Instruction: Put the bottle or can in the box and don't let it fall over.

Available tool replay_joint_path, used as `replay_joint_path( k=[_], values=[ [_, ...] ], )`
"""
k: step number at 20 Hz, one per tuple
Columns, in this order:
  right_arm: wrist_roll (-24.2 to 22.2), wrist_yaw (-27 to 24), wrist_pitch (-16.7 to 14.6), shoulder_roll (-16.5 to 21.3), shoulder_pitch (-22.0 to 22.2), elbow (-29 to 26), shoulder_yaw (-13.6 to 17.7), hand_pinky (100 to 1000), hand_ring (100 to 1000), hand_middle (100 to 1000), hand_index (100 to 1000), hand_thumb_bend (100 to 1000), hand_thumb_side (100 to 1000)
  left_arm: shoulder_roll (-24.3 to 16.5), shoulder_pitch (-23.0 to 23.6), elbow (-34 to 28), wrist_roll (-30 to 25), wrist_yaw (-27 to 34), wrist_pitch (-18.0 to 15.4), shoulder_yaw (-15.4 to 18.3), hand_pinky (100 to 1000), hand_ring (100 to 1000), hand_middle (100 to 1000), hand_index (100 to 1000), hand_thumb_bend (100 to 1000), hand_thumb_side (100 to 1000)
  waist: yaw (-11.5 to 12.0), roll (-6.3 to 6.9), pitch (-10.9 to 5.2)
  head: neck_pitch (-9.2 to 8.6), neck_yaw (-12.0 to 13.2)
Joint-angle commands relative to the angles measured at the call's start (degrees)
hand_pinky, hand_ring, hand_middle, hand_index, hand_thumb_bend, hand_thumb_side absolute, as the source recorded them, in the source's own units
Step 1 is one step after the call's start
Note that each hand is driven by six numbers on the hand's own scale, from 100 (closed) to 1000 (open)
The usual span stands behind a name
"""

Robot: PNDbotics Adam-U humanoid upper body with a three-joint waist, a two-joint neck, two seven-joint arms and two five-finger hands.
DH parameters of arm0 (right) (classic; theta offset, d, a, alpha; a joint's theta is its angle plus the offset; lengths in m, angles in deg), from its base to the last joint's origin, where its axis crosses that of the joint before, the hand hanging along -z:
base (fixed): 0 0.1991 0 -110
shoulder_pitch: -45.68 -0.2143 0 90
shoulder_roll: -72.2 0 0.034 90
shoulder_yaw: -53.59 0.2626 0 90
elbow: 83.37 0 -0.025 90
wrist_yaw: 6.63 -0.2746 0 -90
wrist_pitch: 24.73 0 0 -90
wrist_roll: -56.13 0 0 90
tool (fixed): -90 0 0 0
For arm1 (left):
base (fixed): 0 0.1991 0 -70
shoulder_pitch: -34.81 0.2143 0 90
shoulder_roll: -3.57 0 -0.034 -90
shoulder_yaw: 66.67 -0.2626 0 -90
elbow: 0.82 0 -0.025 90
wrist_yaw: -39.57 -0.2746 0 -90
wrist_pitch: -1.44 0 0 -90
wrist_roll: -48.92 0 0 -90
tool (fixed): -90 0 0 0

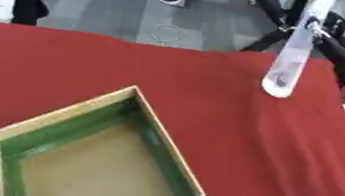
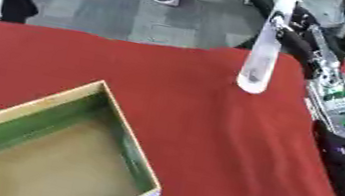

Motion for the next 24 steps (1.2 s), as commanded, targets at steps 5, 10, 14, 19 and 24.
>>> replay_joint_path(
  k=[5, 10, 14, 19, 24],
  values=[
    [-0.8, -0.24, 0.17, 2.32, -1.75, -0.42, -0.02, 1000, 1000, 927, 1000, 100, 582, -0.9, -0.65, -1.19, -0.26, 0.11, -0.02, 0.34, 721, 948, 843, 767, 117, 870, 0.11, -0.03, -0.68, -1.13, -0.32],
    [-0.88, 0.23, 0.57, 2.43, -2.43, -0.22, -0.16, 998, 1000, 916, 1000, 100, 588, -0.84, -0.75, -1.19, -0.34, 0.13, -0.05, 0.33, 722, 948, 843, 767, 117, 872, 0.26, -0.04, -0.26, -1.43, -0.56],
    [-1.2, 0.55, 0.79, 2.5, -2.59, -0.07, -0.25, 996, 1000, 909, 1000, 100, 600, -0.77, -0.75, -1.19, -0.34, 0.11, -0.06, 0.38, 722, 948, 843, 767, 116, 872, 0.5, -0.07, 0.05, -1.45, -0.75],
    [-1.62, 0.89, 0.96, 2.59, -2.83, 0.01, -0.31, 993, 1000, 905, 1000, 100, 598, -0.74, -0.88, -1.19, -0.37, 0.13, -0.14, 0.41, 722, 948, 842, 767, 116, 872, 0.61, -0.09, 0.43, -1.49, -1.04],
    [-1.62, 1.38, 1.17, 2.67, -2.93, 0.4, -0.38, 982, 984, 893, 1000, 100, 583, -0.71, -0.96, -1.19, -0.46, 0.12, -0.15, 0.41, 723, 948, 842, 766, 116, 873, 0.7, -0.12, 0.71, -1.75, -1.31]
  ],
)
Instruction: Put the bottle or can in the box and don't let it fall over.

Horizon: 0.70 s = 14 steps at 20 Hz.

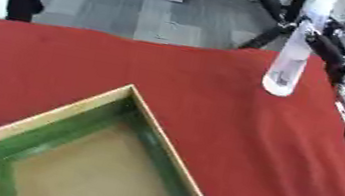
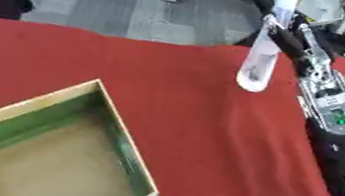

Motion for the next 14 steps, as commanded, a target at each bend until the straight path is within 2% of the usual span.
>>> replay_joint_path(
  k=[1, 14],
  values=[
    [0.0, 0.55, 0.14, 2.21, -1.24, -0.18, 0.29, 980, 980, 891, 1000, 100, 581, -0.71, -0.56, -1.19, -0.18, 0.12, -0.14, 0.42, 723, 948, 842, 766, 116, 873, 0.14, -0.11, -0.87, -0.84, -0.34],
    [-0.07, -1.31, -0.04, 0.84, -0.85, 0.02, 0.0, 929, 919, 831, 966, 100, 537, -0.52, -0.63, -1.19, -0.37, 0.37, -0.19, 0.47, 722, 947, 838, 764, 116, 872, 0.17, 0.14, -0.64, -1.0, -0.59]
  ],
)
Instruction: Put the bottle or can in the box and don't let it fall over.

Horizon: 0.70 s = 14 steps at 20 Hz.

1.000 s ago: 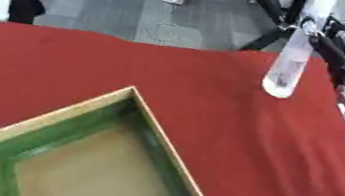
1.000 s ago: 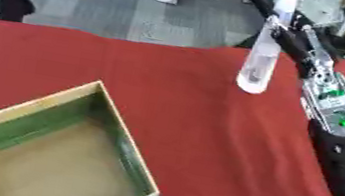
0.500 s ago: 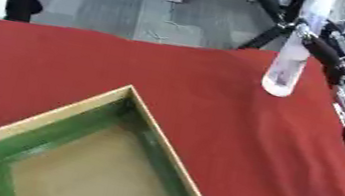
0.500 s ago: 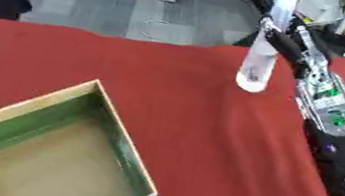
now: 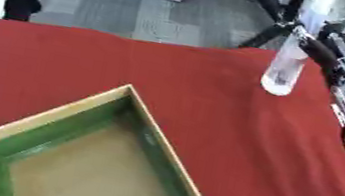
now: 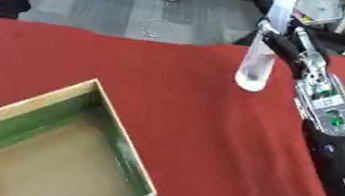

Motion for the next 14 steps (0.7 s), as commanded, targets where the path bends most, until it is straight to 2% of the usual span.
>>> replay_joint_path(
  k=[1, 9, 14],
  values=[
    [-0.26, -0.93, -0.26, 0.95, -0.84, -0.44, 0.01, 928, 918, 829, 965, 100, 540, -0.52, -0.58, -1.19, -0.18, 0.3, -0.15, 0.49, 723, 947, 838, 764, 116, 871, 0.14, -0.01, -0.89, -0.97, -0.24],
    [-0.93, -1.76, -0.48, 0.51, -0.66, 0.07, -0.21, 923, 911, 807, 954, 100, 534, -0.45, -0.68, -1.19, -0.27, 0.39, -0.24, 0.51, 722, 946, 835, 761, 115, 870, 0.32, 0.05, -0.59, -1.23, -0.42],
    [-1.29, -2.1, -0.42, 0.18, -0.42, 0.22, -0.27, 922, 888, 758, 927, 100, 500, -0.41, -0.72, -1.19, -0.36, 0.4, -0.32, 0.54, 722, 945, 833, 759, 113, 869, 0.41, 0.1, -0.45, -1.29, -0.51]
  ],
)
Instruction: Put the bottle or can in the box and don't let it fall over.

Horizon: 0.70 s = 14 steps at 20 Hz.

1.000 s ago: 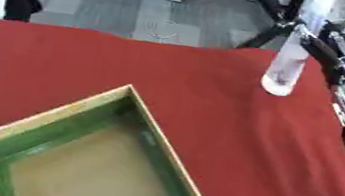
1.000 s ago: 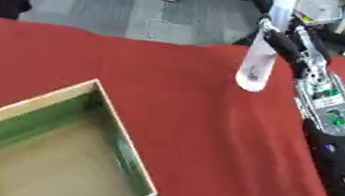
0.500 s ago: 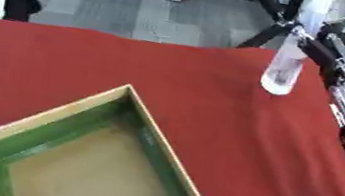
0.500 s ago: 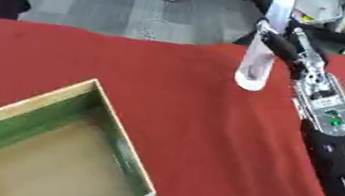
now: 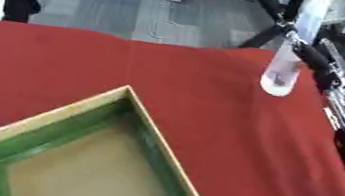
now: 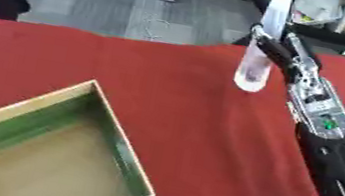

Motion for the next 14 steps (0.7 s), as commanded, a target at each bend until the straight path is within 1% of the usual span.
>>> replay_joint_path(
  k=[1, 2, 3, 4, 5, 6, 7, 10, 12, 14],
  values=[
    [-0.36, -0.54, 0.04, 0.71, -0.56, -0.33, 0.06, 922, 880, 745, 922, 100, 495, -0.85, -0.45, -1.19, -0.16, 0.38, -0.13, 0.55, 722, 945, 833, 759, 113, 868, 0.15, -0.05, -0.9, -0.85, -0.13],
    [-0.37, -0.61, 0.07, 0.7, -0.52, -0.32, 0.07, 920, 866, 729, 916, 100, 486, -0.85, -0.45, -1.19, -0.16, 0.41, -0.13, 0.56, 721, 945, 832, 759, 113, 868, 0.15, -0.06, -0.89, -0.87, -0.14],
    [-0.34, -0.69, 0.13, 0.7, -0.48, -0.29, 0.08, 914, 846, 701, 904, 100, 457, -0.86, -0.48, -1.19, -0.19, 0.44, -0.14, 0.56, 721, 945, 832, 758, 113, 868, 0.14, -0.09, -0.88, -0.86, -0.13],
    [-0.28, -0.77, 0.22, 0.71, -0.45, -0.26, 0.1, 914, 846, 701, 904, 100, 457, -0.87, -0.51, -1.19, -0.24, 0.47, -0.15, 0.55, 721, 945, 832, 758, 113, 868, 0.13, -0.1, -0.88, -0.87, -0.13],
    [-0.21, -0.93, 0.34, 0.68, -0.39, -0.2, 0.11, 907, 818, 666, 894, 100, 444, -0.87, -0.54, -1.19, -0.32, 0.49, -0.14, 0.53, 721, 945, 832, 758, 114, 868, 0.13, -0.12, -0.88, -0.88, -0.13],
    [-0.15, -1.13, 0.45, 0.65, -0.33, -0.14, 0.12, 906, 815, 664, 893, 100, 441, -0.87, -0.56, -1.19, -0.39, 0.49, -0.14, 0.53, 721, 945, 832, 758, 114, 868, 0.13, -0.13, -0.88, -0.89, -0.13],
    [-0.06, -1.43, 0.56, 0.57, -0.22, -0.07, 0.14, 903, 807, 657, 889, 100, 418, -0.87, -0.57, -1.19, -0.43, 0.5, -0.13, 0.54, 721, 945, 831, 758, 114, 868, 0.14, -0.14, -0.88, -0.88, -0.12],
    [0.21, -2.82, 0.61, 0.2, 0.19, 0.14, 0.2, 908, 823, 679, 896, 100, 408, -0.83, -0.56, -1.19, -0.53, 0.5, -0.14, 0.58, 721, 944, 831, 757, 115, 868, 0.16, -0.15, -0.89, -0.78, -0.05],
    [0.38, -4.0, 0.41, -0.16, 0.51, 0.28, 0.2, 907, 860, 730, 918, 100, 413, -0.79, -0.56, -1.19, -0.6, 0.52, -0.15, 0.59, 720, 943, 829, 756, 114, 868, 0.17, -0.16, -0.87, -0.78, -0.02],
    [0.56, -5.21, 0.07, -0.54, 0.78, 0.46, 0.17, 934, 864, 751, 932, 100, 421, -0.75, -0.57, -1.19, -0.68, 0.54, -0.18, 0.6, 720, 943, 828, 755, 114, 867, 0.19, -0.14, -0.88, -0.77, -0.02]
  ],
)
